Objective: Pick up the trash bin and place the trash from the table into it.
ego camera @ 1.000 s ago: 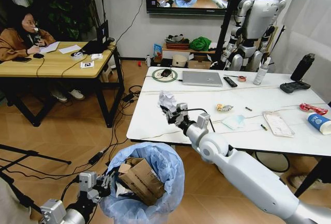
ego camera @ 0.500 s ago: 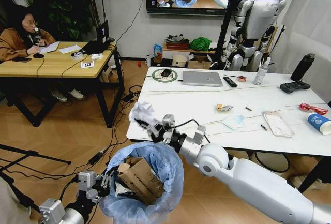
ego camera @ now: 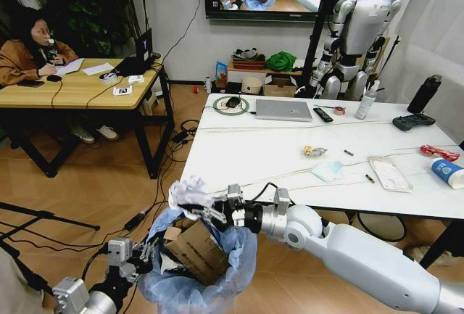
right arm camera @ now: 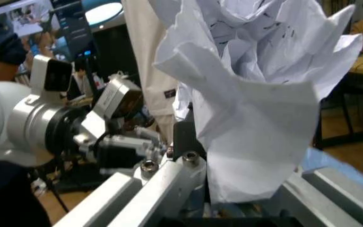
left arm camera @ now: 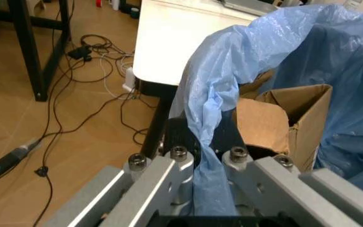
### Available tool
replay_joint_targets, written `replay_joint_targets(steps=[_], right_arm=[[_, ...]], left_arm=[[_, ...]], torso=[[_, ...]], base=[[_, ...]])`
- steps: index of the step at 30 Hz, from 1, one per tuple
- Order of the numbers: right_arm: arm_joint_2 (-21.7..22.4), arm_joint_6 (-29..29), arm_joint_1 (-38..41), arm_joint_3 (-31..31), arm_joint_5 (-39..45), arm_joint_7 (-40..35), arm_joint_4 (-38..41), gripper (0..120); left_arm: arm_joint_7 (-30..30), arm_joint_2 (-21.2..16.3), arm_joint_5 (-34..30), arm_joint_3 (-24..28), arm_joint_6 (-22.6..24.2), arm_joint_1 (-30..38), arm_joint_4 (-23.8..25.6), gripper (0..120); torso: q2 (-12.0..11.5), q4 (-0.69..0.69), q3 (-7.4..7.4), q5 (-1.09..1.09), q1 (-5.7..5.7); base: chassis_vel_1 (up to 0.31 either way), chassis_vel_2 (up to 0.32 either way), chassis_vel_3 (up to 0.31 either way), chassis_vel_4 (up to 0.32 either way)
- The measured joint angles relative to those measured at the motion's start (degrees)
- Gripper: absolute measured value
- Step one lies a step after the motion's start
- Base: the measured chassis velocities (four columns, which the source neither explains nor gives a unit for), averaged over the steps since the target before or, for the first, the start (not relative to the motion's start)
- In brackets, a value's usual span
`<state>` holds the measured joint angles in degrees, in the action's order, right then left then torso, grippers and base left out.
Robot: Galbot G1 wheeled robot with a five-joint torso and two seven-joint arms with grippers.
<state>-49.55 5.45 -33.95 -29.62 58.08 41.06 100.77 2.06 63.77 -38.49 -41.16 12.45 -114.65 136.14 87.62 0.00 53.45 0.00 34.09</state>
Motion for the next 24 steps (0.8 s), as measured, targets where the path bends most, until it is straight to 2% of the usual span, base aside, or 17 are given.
replay_joint_targets(steps=[8,13,24], right_arm=[[1.99,-1.41,-1.11,1.74,-1.05,3.64,0.53,0],[5.15,-1.71,-3.31,3.1,-2.98,8.76,1.33,0],[5.46,-2.27,-4.84,4.14,-4.36,10.6,2.04,0]], left_arm=[[-0.02,-0.02,0.21,-0.21,0.0,-0.08,0.0,0],[-0.04,0.04,0.32,-0.33,0.03,-0.2,0.16,0],[-0.18,0.36,0.53,-0.14,0.14,-0.32,0.37,0]], torso=[[0.0,0.0,0.0,0.0,0.0],[0.0,-0.01,0.0,0.0,0.0],[0.0,0.0,0.0,0.0,0.0]], base=[[0.0,0.0,0.0,0.0],[0.0,0.0,0.0,0.0],[0.0,0.0,0.0,0.0]])
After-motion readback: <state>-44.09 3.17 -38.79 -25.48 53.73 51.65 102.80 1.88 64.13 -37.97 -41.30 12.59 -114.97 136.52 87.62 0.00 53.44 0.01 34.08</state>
